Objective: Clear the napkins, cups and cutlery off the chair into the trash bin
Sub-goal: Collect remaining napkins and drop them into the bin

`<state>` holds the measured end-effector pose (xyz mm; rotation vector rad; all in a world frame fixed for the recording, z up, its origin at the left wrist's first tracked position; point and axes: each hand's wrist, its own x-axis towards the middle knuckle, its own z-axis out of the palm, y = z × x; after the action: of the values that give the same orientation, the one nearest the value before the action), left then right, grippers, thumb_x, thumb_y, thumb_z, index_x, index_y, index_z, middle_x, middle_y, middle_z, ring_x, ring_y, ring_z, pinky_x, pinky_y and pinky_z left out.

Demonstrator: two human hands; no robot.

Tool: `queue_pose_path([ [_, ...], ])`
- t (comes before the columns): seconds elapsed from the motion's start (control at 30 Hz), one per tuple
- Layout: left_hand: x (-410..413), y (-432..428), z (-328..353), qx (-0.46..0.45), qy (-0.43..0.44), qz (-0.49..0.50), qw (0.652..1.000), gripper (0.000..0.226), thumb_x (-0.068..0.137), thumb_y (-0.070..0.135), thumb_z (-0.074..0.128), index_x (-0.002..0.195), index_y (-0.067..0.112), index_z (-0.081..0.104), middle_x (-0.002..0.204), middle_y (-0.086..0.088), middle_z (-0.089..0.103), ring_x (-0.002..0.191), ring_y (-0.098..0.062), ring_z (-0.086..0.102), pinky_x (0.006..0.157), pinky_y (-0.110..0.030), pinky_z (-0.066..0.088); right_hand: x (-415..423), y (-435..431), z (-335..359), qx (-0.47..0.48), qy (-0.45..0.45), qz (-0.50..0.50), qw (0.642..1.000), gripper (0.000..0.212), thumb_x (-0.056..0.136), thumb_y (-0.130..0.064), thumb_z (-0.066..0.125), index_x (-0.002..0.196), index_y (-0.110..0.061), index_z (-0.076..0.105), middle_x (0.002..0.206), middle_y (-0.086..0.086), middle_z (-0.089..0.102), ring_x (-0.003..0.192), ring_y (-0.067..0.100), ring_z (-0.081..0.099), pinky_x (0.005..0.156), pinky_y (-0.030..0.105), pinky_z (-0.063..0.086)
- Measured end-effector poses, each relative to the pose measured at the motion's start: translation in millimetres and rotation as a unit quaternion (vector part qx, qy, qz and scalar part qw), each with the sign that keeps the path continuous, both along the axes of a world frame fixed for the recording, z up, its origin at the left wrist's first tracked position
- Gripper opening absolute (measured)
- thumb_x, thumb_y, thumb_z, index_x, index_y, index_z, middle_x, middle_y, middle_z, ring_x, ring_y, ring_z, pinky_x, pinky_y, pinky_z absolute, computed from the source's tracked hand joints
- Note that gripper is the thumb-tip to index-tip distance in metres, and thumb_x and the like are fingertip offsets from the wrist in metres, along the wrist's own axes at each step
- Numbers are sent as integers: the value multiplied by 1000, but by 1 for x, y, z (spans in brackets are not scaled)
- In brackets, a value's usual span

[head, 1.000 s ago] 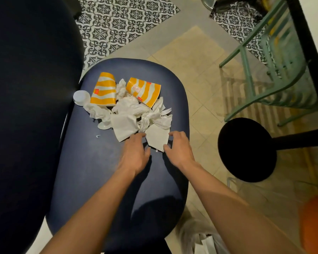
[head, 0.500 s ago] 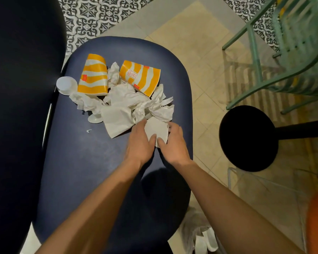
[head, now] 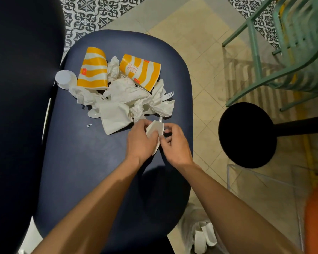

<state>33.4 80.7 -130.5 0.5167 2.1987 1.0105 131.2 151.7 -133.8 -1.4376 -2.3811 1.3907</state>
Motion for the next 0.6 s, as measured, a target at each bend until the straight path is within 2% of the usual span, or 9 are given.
queue_pose_path([
  [0.07,-6,-6,5,10,19,11,1000,21,81,23,62,98,23,51,91,10,57,80,-10,51,67,-19,34,-6,3,3,29,9,-13,999,26,91,-23,53,117,-25,49,107,-11,48,76,-5,54,67,10,42],
  [0.1,-10,-10,8,16,33,19,999,21,80,24,63,97,24,50,89,11,56,78,-9,50,65,-16,33,-10,5,4,40,13,-17,999,25,91,-21,52,116,-23,50,108,-11,47,79,-4,55,70,11,45],
  [0.17,-20,-19,13,22,54,36,998,22,80,27,64,97,25,49,86,11,55,75,-8,49,61,-14,31,-21,8,8,64,15,-2,998,29,90,-18,53,119,-19,50,111,-8,46,94,4,54,84,24,48],
  [0.27,-34,-31,19,19,64,58,996,23,80,29,64,98,30,49,84,14,54,73,-6,49,62,-15,33,-41,10,11,143,-13,96,985,42,86,-12,57,127,-17,47,124,0,46,117,17,43,94,28,41],
  [0.4,-54,-50,22,12,67,85,994,24,81,29,65,99,29,50,77,20,50,67,5,49,56,-4,33,-75,6,13,242,-40,234,941,52,80,-3,55,130,-17,48,137,2,45,122,21,39,92,34,40],
  [0.5,-62,-60,20,11,60,96,994,27,81,31,65,105,25,54,85,14,56,75,-5,52,63,-15,36,-89,4,8,297,-55,271,914,49,82,-4,54,128,-18,50,137,1,46,127,21,37,93,31,34],
  [0.6,-65,-66,16,19,45,104,993,28,80,32,66,105,26,54,88,10,59,81,-11,55,69,-24,41,-96,3,-1,290,-84,264,916,45,82,-2,53,126,-15,49,132,3,48,122,22,39,90,30,34],
])
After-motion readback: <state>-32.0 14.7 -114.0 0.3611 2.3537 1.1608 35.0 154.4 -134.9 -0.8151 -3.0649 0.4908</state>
